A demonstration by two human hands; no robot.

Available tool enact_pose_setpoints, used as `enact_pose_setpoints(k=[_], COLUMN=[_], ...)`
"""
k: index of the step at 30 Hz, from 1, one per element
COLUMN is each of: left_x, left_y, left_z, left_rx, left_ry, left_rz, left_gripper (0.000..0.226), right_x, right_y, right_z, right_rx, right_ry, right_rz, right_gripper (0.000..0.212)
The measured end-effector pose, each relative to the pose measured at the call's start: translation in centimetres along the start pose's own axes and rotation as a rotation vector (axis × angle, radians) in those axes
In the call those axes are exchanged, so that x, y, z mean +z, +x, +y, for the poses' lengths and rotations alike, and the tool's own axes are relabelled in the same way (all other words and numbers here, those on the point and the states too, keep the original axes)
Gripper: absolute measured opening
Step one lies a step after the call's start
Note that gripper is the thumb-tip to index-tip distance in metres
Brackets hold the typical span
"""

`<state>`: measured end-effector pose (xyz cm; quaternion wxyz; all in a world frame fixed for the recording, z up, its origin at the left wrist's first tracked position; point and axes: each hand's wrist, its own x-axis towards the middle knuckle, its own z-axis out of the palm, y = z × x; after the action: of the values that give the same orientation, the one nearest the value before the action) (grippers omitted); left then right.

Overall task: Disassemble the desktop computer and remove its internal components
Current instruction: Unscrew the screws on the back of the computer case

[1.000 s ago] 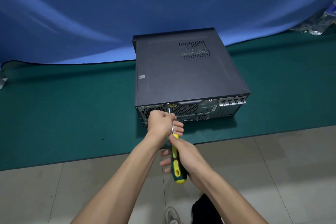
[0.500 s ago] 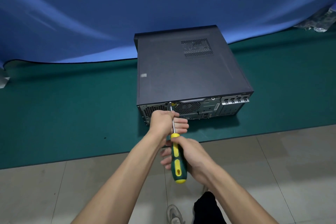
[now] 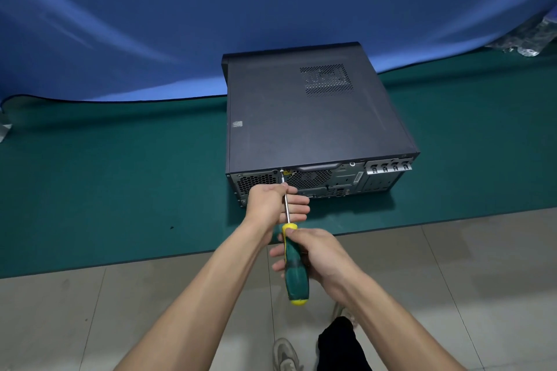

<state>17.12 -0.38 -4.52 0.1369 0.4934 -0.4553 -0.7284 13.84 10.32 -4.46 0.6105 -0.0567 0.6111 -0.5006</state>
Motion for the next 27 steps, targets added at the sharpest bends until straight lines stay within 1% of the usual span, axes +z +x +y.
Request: enact_pose_setpoints(k=[2,5,6,8,10,12,14,17,20,23,27], left_x=[-0.2,0.0,0.2,0.5,0.6,0.5,0.5,0.9,1.5,1.9,2.0], left_y=[-0.1,0.0,0.1,0.2,0.3,0.6,1.1,1.7,1.9,2.0,1.9], left_z=[0.1,0.2,0.2,0.0,0.0,0.2,0.7,1.2,1.1,0.9,0.8], left_rx=[0.02,0.034,0.026,0.005,-0.01,-0.007,0.009,-0.033,-0.044,-0.038,-0.031], left_ry=[0.058,0.074,0.055,0.01,-0.024,-0.063,-0.126,-0.279,-0.372,-0.426,-0.467], left_rz=[0.015,0.055,0.058,0.049,0.025,0.038,0.089,0.152,0.212,0.263,0.273], left_gripper=[0.021,0.022,0.024,0.027,0.026,0.018,0.012,0.013,0.015,0.01,0.007], right_x=[0.3,0.7,0.7,0.6,0.4,0.1,0.0,-0.1,-0.2,-0.4,-0.8], right_y=[0.0,0.2,0.1,0.0,-0.1,-0.1,0.0,0.4,0.6,0.7,0.9], right_z=[0.2,0.5,0.4,0.1,0.0,0.1,0.3,0.2,0.0,-0.1,0.0], right_rx=[-0.046,-0.053,-0.043,0.001,0.006,-0.047,-0.085,-0.101,-0.101,-0.103,-0.125], right_ry=[-0.031,-0.001,0.017,0.085,0.099,0.043,-0.017,-0.068,-0.117,-0.158,-0.234], right_rz=[0.049,0.127,0.117,0.046,0.018,0.056,0.126,0.205,0.229,0.249,0.298], right_gripper=[0.015,0.017,0.018,0.019,0.024,0.021,0.017,0.019,0.022,0.023,0.021])
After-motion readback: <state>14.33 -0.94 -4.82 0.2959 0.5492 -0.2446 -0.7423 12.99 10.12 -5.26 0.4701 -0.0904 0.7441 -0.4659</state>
